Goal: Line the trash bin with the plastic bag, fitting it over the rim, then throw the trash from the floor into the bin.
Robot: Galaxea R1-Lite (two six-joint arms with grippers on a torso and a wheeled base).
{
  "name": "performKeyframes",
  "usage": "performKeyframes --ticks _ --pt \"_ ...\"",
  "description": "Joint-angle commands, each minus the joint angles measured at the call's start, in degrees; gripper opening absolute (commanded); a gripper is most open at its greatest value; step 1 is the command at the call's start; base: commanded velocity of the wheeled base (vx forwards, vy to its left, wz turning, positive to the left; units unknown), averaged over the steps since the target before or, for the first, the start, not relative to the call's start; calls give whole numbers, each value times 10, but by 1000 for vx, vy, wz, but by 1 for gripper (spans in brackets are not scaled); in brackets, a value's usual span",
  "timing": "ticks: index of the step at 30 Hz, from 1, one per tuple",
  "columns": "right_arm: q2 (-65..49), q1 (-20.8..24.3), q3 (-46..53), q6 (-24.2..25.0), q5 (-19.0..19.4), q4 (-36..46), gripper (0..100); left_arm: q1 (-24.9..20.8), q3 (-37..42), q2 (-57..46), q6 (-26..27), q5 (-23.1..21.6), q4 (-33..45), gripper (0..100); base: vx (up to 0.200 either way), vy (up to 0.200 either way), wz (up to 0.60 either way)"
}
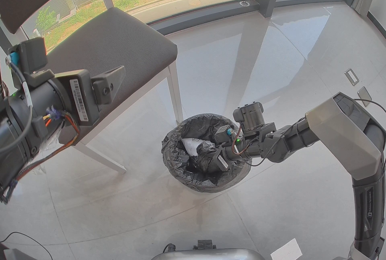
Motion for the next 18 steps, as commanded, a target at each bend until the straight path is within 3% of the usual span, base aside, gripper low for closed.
performKeyframes --ticks 1,12,13,18 --pt "22 -4 -20 0 0 9 0 0 11 -4 -1 0 0 100 0 0 0" --pt "18 -10 -30 -5 -1 27 0 -4 22 -8 -4 -1 -1 100 0 0 0" --pt "18 -10 -32 -3 0 26 100 -4 21 -8 -4 -1 -1 100 0 0 0" --pt "2 -9 -47 0 -1 24 100 -4 24 -7 -4 -1 -7 100 0 0 0"
